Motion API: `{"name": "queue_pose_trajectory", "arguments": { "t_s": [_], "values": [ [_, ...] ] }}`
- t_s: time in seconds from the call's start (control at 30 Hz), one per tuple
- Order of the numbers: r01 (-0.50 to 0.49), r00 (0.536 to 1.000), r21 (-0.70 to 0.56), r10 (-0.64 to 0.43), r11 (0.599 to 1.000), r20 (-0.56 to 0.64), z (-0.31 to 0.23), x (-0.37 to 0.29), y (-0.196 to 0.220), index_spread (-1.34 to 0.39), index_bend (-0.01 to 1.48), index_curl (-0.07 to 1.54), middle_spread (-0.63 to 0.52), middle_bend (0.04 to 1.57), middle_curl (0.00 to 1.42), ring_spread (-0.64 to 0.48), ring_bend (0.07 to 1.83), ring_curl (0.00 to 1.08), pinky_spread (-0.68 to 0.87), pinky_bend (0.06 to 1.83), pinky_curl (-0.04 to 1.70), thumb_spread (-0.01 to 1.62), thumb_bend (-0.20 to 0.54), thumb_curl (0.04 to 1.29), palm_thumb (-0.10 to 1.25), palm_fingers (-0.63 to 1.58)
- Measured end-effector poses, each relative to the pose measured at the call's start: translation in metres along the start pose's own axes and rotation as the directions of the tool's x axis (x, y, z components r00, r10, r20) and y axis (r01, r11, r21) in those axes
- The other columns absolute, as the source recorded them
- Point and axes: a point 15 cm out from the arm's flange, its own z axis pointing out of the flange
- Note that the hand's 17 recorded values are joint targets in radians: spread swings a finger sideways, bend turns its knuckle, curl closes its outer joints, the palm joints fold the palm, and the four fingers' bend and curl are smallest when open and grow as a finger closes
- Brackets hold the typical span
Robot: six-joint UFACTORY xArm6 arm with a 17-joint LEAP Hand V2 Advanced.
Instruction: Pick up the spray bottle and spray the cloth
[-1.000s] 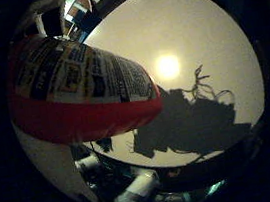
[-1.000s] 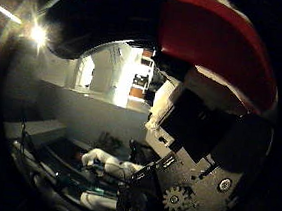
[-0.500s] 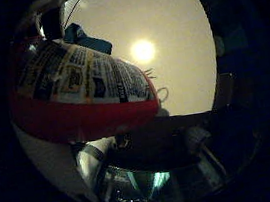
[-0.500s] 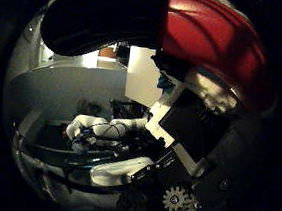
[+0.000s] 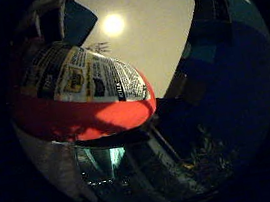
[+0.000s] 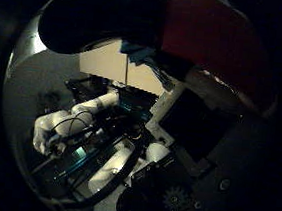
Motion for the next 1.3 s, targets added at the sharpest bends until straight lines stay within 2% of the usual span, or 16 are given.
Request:
{"name": "queue_pose_trajectory", "arguments": {
  "t_s": [0.3, 0.6, 0.87, 1.07, 1.2, 1.3],
  "values": [
    [-0.019, 0.995, -0.153, 0.004, 0.988, -0.095, 0.042, -0.030, -0.046, -0.18, 1.24, 0.77, -0.11, 1.41, 0.76, -0.22, 1.37, 0.81, -0.21, 1.07, 1.25, 1.11, -0.012, 0.59, 1.08, 1.13],
    [-0.019, 0.993, -0.126, 0.004, 0.992, -0.117, 0.025, -0.035, -0.071, -0.18, 1.24, 0.78, -0.11, 1.41, 0.76, -0.22, 1.37, 0.81, -0.21, 1.07, 1.25, 1.12, -0.012, 0.58, 1.08, 1.12],
    [-0.040, 0.992, -0.096, 0.028, 0.995, -0.125, -0.018, -0.029, -0.063, -0.18, 1.24, 0.78, -0.11, 1.41, 0.76, -0.22, 1.37, 0.80, -0.21, 1.07, 1.25, 1.12, -0.012, 0.58, 1.08, 1.12],
    [-0.042, 0.995, 0.002, 0.042, 0.999, -0.085, -0.080, -0.038, -0.052, -0.18, 1.24, 0.78, -0.11, 1.40, 0.76, -0.22, 1.37, 0.80, -0.21, 1.07, 1.25, 1.12, -0.012, 0.58, 1.08, 1.12],
    [0.015, 0.999, 0.084, -0.018, 0.996, 0.039, -0.108, -0.078, -0.055, -0.18, 1.24, 0.78, -0.11, 1.40, 0.76, -0.22, 1.37, 0.80, -0.21, 1.07, 1.25, 1.12, -0.012, 0.58, 1.08, 1.12],
    [0.066, 0.985, 0.160, -0.090, 0.985, 0.147, -0.130, -0.117, -0.061, -0.18, 1.24, 0.78, -0.11, 1.40, 0.76, -0.22, 1.37, 0.80, -0.21, 1.07, 1.25, 1.12, -0.012, 0.58, 1.08, 1.12]
  ]
}}
